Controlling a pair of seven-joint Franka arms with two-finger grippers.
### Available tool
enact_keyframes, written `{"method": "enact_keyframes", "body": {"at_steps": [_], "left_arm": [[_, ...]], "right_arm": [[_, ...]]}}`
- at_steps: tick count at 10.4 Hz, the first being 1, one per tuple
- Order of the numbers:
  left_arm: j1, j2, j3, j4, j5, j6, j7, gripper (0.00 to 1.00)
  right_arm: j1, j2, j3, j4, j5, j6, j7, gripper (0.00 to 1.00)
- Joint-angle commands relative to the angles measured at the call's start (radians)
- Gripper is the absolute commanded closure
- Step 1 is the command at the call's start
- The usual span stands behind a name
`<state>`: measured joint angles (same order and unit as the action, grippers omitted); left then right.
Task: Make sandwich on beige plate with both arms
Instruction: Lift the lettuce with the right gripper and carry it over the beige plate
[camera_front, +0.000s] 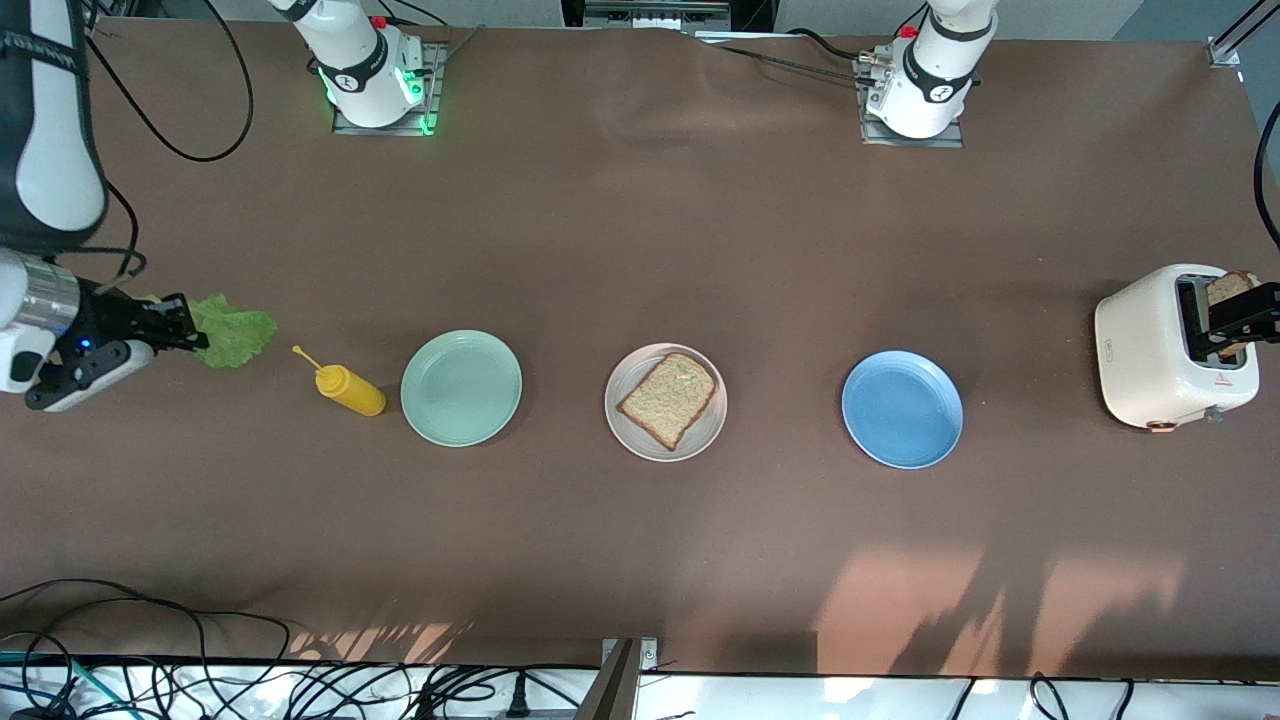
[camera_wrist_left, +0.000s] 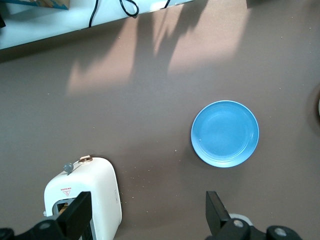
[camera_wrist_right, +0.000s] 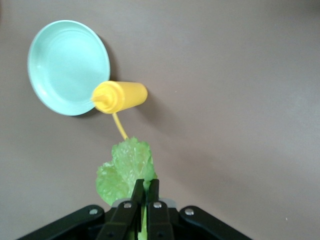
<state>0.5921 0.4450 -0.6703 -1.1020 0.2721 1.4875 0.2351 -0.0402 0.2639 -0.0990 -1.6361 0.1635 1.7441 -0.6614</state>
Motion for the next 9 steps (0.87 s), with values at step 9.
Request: {"method": "enact_keyframes", "body": {"at_steps": [9], "left_arm": [[0.003,-0.005,-0.005,-0.001,-0.008,-0.012,0.003,0.00]], "right_arm": [[0.431,0.243,0.005,0.312,0.167,0.078,0.779,1.00]]}}
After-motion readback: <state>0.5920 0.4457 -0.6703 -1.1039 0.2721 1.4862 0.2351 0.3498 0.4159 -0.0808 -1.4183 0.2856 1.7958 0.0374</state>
